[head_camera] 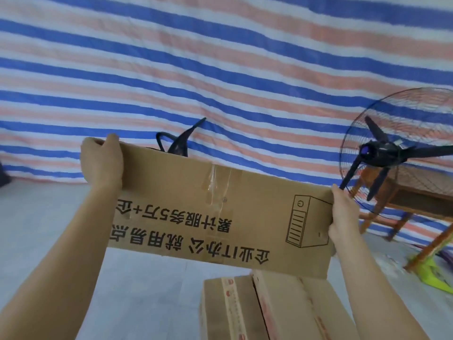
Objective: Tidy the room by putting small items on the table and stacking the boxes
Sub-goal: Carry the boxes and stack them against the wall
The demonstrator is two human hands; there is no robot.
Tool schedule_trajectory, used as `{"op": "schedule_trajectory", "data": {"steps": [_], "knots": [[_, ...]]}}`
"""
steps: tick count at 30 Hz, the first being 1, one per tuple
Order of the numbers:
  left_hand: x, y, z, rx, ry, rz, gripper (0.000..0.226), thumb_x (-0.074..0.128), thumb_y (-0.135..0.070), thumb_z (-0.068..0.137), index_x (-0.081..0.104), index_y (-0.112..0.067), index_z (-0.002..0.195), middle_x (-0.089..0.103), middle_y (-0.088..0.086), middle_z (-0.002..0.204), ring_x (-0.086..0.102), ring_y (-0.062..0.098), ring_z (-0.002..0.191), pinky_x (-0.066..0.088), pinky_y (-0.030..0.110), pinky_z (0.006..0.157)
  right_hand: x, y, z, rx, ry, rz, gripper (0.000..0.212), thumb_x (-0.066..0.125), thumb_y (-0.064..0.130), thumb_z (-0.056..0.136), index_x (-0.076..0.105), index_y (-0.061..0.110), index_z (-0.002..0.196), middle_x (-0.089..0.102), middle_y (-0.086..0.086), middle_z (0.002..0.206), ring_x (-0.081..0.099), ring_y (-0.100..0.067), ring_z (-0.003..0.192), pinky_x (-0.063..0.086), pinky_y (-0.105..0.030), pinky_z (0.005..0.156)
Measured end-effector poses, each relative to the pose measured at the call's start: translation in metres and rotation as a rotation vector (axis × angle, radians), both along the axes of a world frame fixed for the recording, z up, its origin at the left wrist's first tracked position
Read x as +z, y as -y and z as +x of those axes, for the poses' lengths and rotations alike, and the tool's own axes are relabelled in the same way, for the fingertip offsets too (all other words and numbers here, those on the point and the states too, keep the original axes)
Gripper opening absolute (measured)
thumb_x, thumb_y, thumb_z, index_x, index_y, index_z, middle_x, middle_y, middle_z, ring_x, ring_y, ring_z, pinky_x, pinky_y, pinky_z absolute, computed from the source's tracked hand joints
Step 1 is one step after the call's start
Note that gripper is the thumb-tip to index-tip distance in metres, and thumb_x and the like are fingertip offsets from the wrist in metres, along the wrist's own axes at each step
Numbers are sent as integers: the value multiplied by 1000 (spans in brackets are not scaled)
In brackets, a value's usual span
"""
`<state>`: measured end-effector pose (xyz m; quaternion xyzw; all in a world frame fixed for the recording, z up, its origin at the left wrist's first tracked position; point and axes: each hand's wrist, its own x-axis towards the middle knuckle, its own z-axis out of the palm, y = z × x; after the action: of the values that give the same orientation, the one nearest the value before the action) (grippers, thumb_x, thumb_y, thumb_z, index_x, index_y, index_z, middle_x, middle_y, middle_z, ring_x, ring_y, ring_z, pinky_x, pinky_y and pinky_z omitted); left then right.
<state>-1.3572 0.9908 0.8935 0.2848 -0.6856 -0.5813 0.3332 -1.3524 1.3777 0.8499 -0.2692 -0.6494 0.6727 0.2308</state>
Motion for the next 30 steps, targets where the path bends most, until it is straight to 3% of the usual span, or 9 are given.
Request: {"op": "schedule_trajectory", "data": {"steps": [3,6,9,13,17,22,27,30], "knots": [[-3,31,-12,161,60,-51,38,44,-33,92,51,-5,118,56,11,108,52,28,100,38,38,86,-5,36,-60,203,49,57,24,48,38,94,50,17,107,55,-5,108,49,-23,107,38,-39,93],[-17,76,-8,305,149,-79,38,48,-33,87,55,-3,108,59,15,106,55,33,104,39,37,83,-20,85,-108,422,117,60,30,52,36,92,56,14,112,58,-9,110,54,-24,103,43,-39,90],[-36,126,14,433,264,-69,39,48,-36,82,57,-1,99,60,20,98,58,38,93,45,43,82,-38,147,-144,630,174,32,22,57,33,88,60,14,99,60,-9,98,56,-21,88,44,-33,75],[-62,192,57,647,396,-28,36,47,-37,84,55,-3,89,52,15,82,51,33,76,40,40,70,-58,251,-176,881,200,127,31,57,29,88,58,10,112,61,-10,95,57,-25,91,45,-34,74],[-86,261,88,824,428,15,34,48,-35,84,54,-1,85,50,13,73,47,29,67,35,35,63,-74,358,-198,1066,211,235,31,58,29,89,52,8,112,56,-9,104,53,-25,99,44,-38,85],[-108,348,84,907,459,76,39,49,-36,85,54,1,98,58,17,88,56,37,86,39,40,72,-87,476,-220,1093,184,384,26,60,27,88,47,10,103,50,-3,90,49,-21,89,40,-34,76],[-113,420,65,938,421,136,40,51,-35,87,51,-1,109,56,14,97,52,32,87,38,40,76,-85,569,-253,1026,135,476,26,60,28,87,44,13,101,50,-1,85,52,-23,89,39,-33,70],[-115,448,62,979,404,156,39,50,-33,87,49,-3,111,54,11,98,49,29,86,38,39,76,-83,612,-266,1050,122,501,20,57,26,89,52,9,81,52,-5,70,52,-23,72,39,-31,64]]}}
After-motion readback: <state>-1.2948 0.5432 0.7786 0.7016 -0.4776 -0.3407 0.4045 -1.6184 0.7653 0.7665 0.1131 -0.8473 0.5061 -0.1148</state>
